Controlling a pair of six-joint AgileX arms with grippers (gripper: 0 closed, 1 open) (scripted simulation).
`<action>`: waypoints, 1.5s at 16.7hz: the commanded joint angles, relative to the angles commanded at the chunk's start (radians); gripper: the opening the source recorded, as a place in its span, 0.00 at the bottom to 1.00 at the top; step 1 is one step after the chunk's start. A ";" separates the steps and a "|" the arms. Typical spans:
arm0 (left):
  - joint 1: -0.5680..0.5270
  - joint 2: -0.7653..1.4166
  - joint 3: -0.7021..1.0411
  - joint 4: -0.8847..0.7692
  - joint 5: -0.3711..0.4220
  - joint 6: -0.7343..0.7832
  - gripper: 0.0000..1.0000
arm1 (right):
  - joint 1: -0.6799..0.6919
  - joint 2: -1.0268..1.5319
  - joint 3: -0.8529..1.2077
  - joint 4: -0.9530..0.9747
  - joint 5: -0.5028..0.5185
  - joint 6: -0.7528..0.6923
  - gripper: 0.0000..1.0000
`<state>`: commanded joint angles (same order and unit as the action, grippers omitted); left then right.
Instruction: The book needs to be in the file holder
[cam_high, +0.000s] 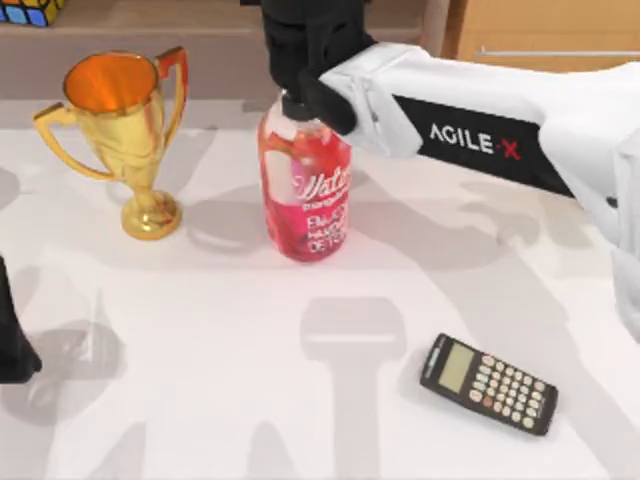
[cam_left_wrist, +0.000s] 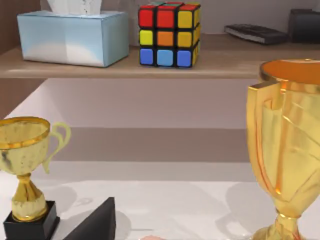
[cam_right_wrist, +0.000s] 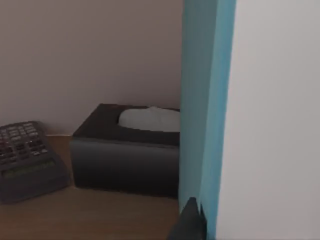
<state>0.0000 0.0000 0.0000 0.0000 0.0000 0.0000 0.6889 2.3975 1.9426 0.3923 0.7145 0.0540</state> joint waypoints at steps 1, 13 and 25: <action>0.000 0.000 0.000 0.000 0.000 0.000 1.00 | -0.001 0.010 0.012 -0.010 0.001 0.004 0.00; 0.000 0.000 0.000 0.000 0.000 0.000 1.00 | -0.005 -0.041 0.009 -0.114 -0.002 0.026 0.00; 0.000 0.000 0.000 0.000 0.000 0.000 1.00 | 0.138 -0.350 -0.371 -0.073 -0.211 0.234 0.00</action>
<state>0.0000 0.0000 0.0000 0.0000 0.0000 0.0000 0.8272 2.0472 1.5718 0.3197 0.5033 0.2880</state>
